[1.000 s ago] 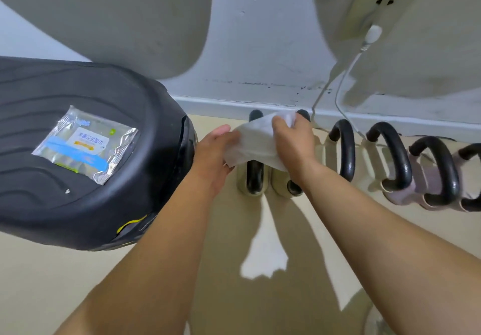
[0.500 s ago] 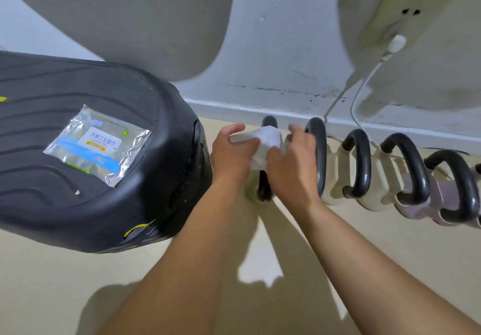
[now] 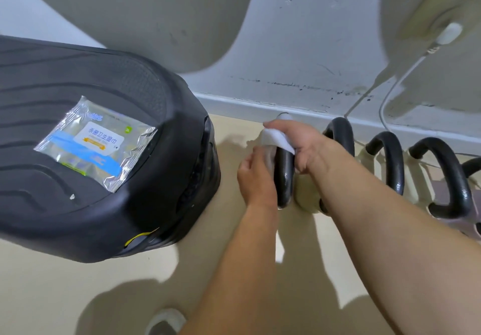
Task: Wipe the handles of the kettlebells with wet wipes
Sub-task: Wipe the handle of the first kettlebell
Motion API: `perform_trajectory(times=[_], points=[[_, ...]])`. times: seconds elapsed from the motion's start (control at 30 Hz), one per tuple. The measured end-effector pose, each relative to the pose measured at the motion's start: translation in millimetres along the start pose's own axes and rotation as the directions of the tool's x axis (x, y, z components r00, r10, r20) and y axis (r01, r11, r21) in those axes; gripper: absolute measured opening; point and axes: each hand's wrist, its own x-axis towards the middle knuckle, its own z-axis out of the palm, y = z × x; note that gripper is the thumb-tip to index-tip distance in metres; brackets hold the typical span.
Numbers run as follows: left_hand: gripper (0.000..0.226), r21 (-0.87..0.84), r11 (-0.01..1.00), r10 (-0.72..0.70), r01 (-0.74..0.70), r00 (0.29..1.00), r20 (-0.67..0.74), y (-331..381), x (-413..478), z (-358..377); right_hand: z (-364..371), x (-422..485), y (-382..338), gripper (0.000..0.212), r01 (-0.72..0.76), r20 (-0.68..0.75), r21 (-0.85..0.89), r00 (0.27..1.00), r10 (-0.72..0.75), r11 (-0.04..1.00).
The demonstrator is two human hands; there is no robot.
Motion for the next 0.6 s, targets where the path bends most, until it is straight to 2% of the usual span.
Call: perform_trajectory(times=[0.1, 0.17, 0.2, 0.27, 0.33, 0.4, 0.47, 0.5, 0.6], points=[[0.042, -0.077, 0.997, -0.027, 0.029, 0.999, 0.020, -4, -3, 2, -7, -1, -3, 0.036, -0.009, 0.047, 0.070, 0.999, 0.006, 0.998], [0.051, -0.077, 0.996, -0.050, 0.053, 0.998, 0.034, -6, -6, 6, -6, -4, 7, 0.037, 0.124, -0.048, 0.041, 0.991, -0.122, 0.991], [0.054, -0.070, 0.995, -0.062, 0.065, 0.997, 0.034, -7, -10, 9, -5, -4, 16, 0.037, 0.217, -0.150, -0.033, 0.964, -0.220, 0.976], [0.057, -0.081, 0.993, -0.084, 0.085, 0.996, 0.005, -8, -15, 13, -1, -8, 34, 0.027, 0.341, -0.297, -0.277, 0.859, -0.417, 0.899], [0.057, -0.142, 0.983, -0.117, 0.116, 0.993, 0.003, -9, -16, 12, 5, -15, 54, 0.021, 0.389, -0.317, -0.465, 0.766, -0.560, 0.795], [0.055, -0.220, 0.964, -0.144, 0.146, 0.989, 0.027, -10, -13, 6, 9, -23, 72, 0.023, 0.390, -0.325, -0.553, 0.712, -0.622, 0.736], [0.051, -0.257, 0.954, -0.147, 0.155, 0.988, 0.050, -12, -10, -3, 9, -27, 84, 0.027, 0.380, -0.337, -0.560, 0.707, -0.622, 0.736], [0.050, -0.261, 0.952, -0.144, 0.158, 0.987, 0.072, -12, -9, -6, 8, -25, 83, 0.028, 0.372, -0.332, -0.542, 0.729, -0.598, 0.754], [0.045, -0.254, 0.953, -0.141, 0.165, 0.984, 0.112, -14, -4, -9, 2, -14, 55, 0.028, 0.273, -0.312, -0.394, 0.858, -0.408, 0.877]])
